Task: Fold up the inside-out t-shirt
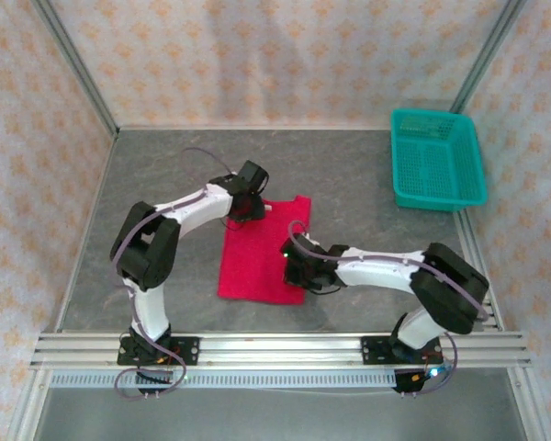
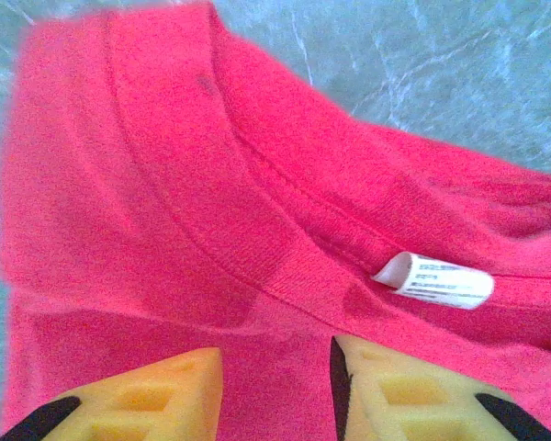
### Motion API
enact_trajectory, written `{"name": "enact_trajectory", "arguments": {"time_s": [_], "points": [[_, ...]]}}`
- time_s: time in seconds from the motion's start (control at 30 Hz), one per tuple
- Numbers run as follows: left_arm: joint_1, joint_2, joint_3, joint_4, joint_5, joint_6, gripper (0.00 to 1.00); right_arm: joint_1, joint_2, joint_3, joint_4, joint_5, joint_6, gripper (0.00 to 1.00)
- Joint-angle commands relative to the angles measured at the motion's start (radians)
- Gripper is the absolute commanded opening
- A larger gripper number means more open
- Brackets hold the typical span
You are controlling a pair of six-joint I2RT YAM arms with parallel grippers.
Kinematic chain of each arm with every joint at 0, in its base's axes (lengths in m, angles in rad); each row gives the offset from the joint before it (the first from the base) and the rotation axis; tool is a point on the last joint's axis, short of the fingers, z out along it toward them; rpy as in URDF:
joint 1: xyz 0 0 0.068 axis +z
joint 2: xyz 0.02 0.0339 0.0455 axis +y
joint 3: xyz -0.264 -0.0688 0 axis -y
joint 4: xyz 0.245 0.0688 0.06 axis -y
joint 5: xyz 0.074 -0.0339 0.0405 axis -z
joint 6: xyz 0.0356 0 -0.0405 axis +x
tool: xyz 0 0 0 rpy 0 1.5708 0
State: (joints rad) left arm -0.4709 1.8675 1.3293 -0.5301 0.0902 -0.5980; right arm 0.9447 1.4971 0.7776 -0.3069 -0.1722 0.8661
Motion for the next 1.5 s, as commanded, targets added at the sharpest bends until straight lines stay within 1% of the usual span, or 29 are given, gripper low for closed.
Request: {"name": "enact_trajectory", "arguments": {"time_s": [0.0,0.03,0.1,0.13,0.17,0.2,0.23,0.3,0.37,0.47,0.57,0.67,0.77,0.87,1.0,1.1,1.13,1.23,1.27,1.47], "points": [[0.070,-0.123,0.010,-0.076,0.036,0.051,0.39,-0.063,-0.111,0.093,-0.143,0.132,-0.075,0.30],[0.097,-0.150,-0.001,-0.064,0.088,0.047,0.42,-0.095,-0.123,0.108,-0.149,0.130,-0.109,0.42],[0.151,-0.173,-0.014,-0.048,0.200,0.047,0.48,-0.159,-0.122,0.126,-0.141,0.119,-0.177,0.60],[0.177,-0.176,-0.022,-0.038,0.252,0.054,0.52,-0.194,-0.110,0.132,-0.132,0.115,-0.210,0.67],[0.197,-0.174,-0.029,-0.032,0.283,0.058,0.55,-0.228,-0.096,0.136,-0.116,0.102,-0.234,0.71],[0.217,-0.169,-0.034,-0.030,0.311,0.058,0.58,-0.271,-0.070,0.142,-0.094,0.075,-0.262,0.74],[0.234,-0.160,-0.038,-0.026,0.341,0.097,0.59,-0.312,-0.036,0.150,-0.071,0.047,-0.283,0.75],[0.258,-0.134,-0.044,-0.022,0.378,0.122,0.60,-0.365,0.039,0.181,-0.034,-0.001,-0.317,0.78],[0.268,-0.113,-0.050,-0.013,0.406,0.148,0.60,-0.391,0.118,0.237,-0.033,-0.031,-0.344,0.78],[0.269,-0.093,-0.076,0.040,0.442,0.174,0.60,-0.392,0.215,0.312,-0.024,-0.046,-0.365,0.78],[0.270,-0.057,-0.080,0.061,0.452,0.208,0.60,-0.393,0.298,0.371,-0.018,-0.059,-0.368,0.77],[0.273,-0.030,-0.076,0.046,0.407,0.232,0.60,-0.392,0.360,0.405,-0.007,-0.060,-0.368,0.75],[0.286,-0.031,-0.078,0.031,0.356,0.225,0.59,-0.387,0.400,0.415,0.038,-0.099,-0.342,0.71],[0.314,-0.044,-0.101,0.047,0.353,0.200,0.59,-0.368,0.436,0.443,0.051,-0.107,-0.326,0.66],[0.340,-0.044,-0.116,0.054,0.380,0.198,0.57,-0.353,0.479,0.480,0.042,-0.103,-0.321,0.55],[0.345,-0.050,-0.127,0.061,0.389,0.199,0.54,-0.353,0.494,0.481,0.045,-0.094,-0.317,0.45],[0.347,-0.052,-0.132,0.069,0.395,0.198,0.54,-0.353,0.497,0.479,0.046,-0.093,-0.316,0.43],[0.351,-0.052,-0.149,0.103,0.419,0.195,0.53,-0.353,0.497,0.472,0.049,-0.092,-0.312,0.25],[0.352,-0.047,-0.154,0.118,0.431,0.194,0.53,-0.351,0.497,0.470,0.051,-0.092,-0.311,0.23],[0.353,-0.003,-0.165,0.199,0.494,0.175,0.53,-0.356,0.501,0.473,0.042,-0.092,-0.317,0.23]]}}
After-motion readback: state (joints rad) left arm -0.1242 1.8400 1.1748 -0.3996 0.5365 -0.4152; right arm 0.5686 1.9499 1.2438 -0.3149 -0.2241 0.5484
